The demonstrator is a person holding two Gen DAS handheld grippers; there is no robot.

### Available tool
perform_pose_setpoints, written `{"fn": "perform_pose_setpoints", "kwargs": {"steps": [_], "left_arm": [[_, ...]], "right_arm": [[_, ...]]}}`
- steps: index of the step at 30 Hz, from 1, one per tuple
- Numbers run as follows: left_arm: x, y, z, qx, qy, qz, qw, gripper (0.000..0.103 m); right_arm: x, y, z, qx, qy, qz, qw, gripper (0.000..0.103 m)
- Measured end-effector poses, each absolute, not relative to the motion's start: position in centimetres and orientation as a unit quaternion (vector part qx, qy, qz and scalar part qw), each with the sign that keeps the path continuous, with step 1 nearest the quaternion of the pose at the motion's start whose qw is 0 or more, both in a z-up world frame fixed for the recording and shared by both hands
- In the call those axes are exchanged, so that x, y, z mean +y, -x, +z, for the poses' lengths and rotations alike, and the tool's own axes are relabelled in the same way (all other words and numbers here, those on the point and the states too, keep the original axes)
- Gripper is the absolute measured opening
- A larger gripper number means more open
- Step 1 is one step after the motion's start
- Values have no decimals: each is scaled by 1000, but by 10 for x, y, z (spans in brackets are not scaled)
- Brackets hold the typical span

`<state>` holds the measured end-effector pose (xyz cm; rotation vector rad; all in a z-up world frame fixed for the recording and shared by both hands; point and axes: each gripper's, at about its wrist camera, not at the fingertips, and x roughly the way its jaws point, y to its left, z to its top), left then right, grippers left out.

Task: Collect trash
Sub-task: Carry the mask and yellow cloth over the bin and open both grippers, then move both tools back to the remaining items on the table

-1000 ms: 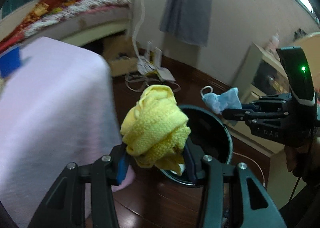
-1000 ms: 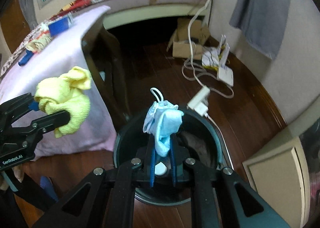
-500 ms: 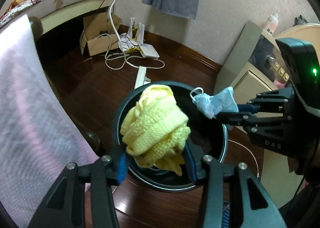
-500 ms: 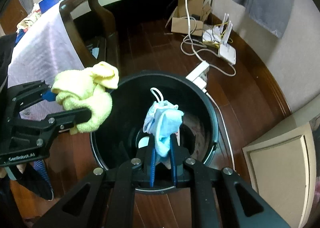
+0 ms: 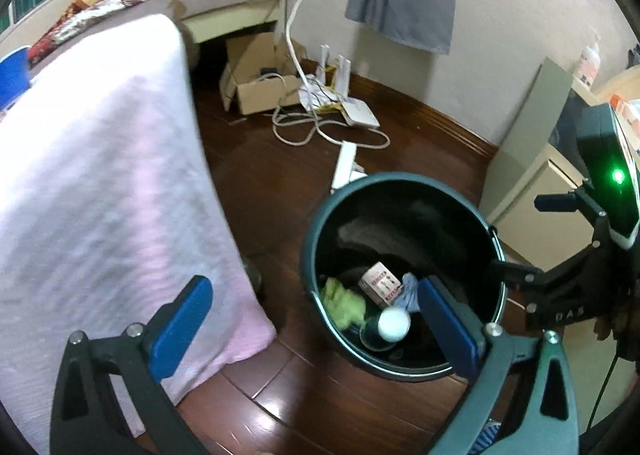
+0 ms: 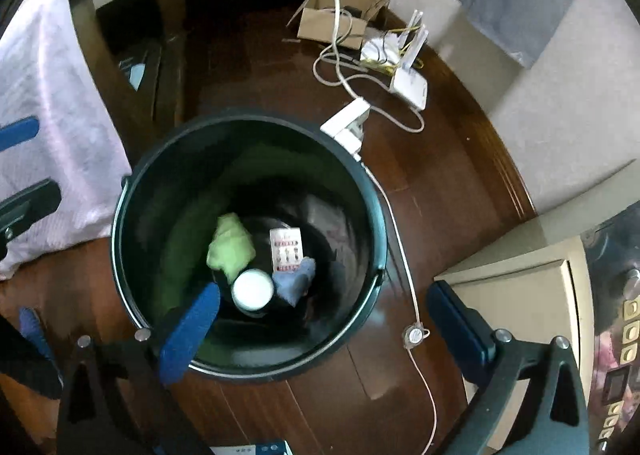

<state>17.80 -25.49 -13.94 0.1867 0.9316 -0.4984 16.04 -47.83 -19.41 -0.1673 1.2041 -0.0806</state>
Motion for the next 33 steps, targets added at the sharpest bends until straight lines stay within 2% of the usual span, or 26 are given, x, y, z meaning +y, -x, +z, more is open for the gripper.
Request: {"fn": "perform_pose_setpoints", "kwargs": {"steps": [33], "left_arm": [[-181,-170,-68,382,-77,-141,910,102]], "right_arm": [[-399,-175,-105,482,100,8,870,103]]}}
